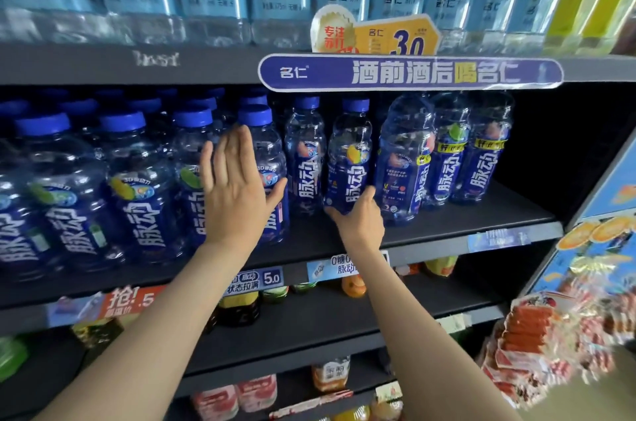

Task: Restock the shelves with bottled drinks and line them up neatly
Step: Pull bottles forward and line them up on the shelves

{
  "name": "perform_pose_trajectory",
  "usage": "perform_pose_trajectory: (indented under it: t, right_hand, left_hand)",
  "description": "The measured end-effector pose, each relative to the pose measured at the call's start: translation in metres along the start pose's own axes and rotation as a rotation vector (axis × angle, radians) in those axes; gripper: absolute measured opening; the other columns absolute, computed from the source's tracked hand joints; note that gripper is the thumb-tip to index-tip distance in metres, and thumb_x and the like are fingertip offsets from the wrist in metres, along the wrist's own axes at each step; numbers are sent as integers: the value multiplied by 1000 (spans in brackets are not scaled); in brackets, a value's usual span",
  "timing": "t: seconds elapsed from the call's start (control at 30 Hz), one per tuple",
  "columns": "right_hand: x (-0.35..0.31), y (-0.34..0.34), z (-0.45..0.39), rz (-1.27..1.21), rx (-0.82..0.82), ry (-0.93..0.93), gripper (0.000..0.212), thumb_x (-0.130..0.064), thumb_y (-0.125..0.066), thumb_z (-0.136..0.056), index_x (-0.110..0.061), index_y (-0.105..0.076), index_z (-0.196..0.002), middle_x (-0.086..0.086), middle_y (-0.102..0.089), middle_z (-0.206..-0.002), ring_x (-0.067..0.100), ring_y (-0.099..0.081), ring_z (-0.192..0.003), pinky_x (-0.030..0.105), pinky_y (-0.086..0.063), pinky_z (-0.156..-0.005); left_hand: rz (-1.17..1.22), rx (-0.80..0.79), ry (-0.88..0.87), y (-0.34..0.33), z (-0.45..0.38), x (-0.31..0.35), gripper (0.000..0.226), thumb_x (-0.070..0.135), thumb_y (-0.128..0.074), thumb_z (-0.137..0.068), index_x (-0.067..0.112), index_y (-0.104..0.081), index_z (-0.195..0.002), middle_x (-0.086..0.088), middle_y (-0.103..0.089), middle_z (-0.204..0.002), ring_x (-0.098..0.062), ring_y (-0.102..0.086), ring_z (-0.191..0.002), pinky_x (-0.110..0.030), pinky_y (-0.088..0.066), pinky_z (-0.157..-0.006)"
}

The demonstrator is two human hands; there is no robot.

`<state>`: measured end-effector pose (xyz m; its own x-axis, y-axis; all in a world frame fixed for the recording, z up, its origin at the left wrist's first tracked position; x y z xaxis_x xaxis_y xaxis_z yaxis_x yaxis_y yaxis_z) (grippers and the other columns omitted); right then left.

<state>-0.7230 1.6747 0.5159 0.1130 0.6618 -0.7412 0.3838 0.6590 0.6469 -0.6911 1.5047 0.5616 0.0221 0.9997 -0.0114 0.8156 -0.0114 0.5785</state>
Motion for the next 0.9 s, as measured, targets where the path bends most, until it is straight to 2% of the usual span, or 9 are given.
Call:
perform_pose_trajectory:
  t: [0.13,0.3,0.37,0.43,0.47,0.53,0.67,0.77,0.9]
  right_hand:
    - [0,-5,29,41,14,65,78,-41,-71,-78,-7,-26,-131,12,-40,-128,33,-55,-107,34,-44,-75]
    - [-9,-15,43,148,-54,200,92,-55,-68,-74,-8,-22,-138,8,-38,-128,28,-47,-115,39,-40,-91]
    - [-9,-16,44,63,-67,181,90,-55,-67,-74,-8,-25,-138,10,-39,-129,28,-43,-118,39,-37,-95]
    - [-5,-16,46,3,-52,179,83,-50,-67,-78,-7,-29,-138,13,-40,-131,30,-39,-121,38,-33,-98]
    - [-3,-16,48,13,-47,185,81,-48,-66,-79,-6,-30,-138,13,-40,-133,30,-37,-122,37,-31,-98]
    - [-2,-18,48,33,-36,188,78,-46,-65,-80,-6,-30,-138,12,-39,-134,30,-36,-124,39,-30,-100]
    - [-5,-20,46,61,-42,182,79,-49,-64,-81,-8,-29,-137,8,-39,-135,27,-39,-127,42,-31,-101]
    - [-5,-19,46,52,-53,188,78,-48,-64,-81,-8,-29,-137,7,-39,-135,27,-41,-126,43,-31,-101]
    - [-7,-17,45,28,-73,167,72,-45,-66,-81,-7,-32,-131,8,-40,-130,28,-44,-121,44,-33,-99]
  left_hand:
    - [-14,-2,2,-1,2,0,81,50,-49,-85,-6,-23,-138,-27,-46,-135,-38,-44,-127,-41,-7,-114]
    - [71,-16,29,7,7,3,84,42,-58,-85,-5,-19,-142,-24,-32,-146,-34,-33,-136,-38,-7,-115]
    - [148,-40,43,13,25,3,81,36,-58,-85,-5,-18,-143,-23,-26,-149,-34,-29,-137,-39,-16,-114]
    - [212,-67,95,14,54,1,73,30,-62,-81,-3,-30,-138,-23,-38,-141,-38,-42,-129,-41,-34,-106]
    - [240,-100,136,12,68,-1,67,26,-66,-78,-2,-38,-132,-23,-47,-132,-38,-49,-120,-43,-42,-99]
    - [287,-222,217,7,85,-2,55,23,-69,-79,-1,-47,-124,-19,-56,-116,-35,-56,-107,-40,-49,-87]
    - [241,-501,407,11,72,12,55,43,-51,-91,5,-36,-128,-9,-48,-124,-27,-60,-102,-32,-49,-71]
    - [110,-583,366,12,55,16,53,47,-48,-92,2,-40,-120,-12,-56,-116,-31,-61,-102,-34,-49,-72]
    - [91,-637,316,10,45,11,49,44,-51,-91,1,-43,-115,-13,-64,-109,-32,-62,-102,-35,-49,-74]
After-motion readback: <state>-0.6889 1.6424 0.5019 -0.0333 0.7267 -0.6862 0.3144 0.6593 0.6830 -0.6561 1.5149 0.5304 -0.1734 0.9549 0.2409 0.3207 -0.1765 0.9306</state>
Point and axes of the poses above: each hand's wrist, its own z-axis away from the middle knuckle, its own y-axis out of the back of the hand, x = y × z, the point moved 1 cm from there along -z, towards the middle knuckle
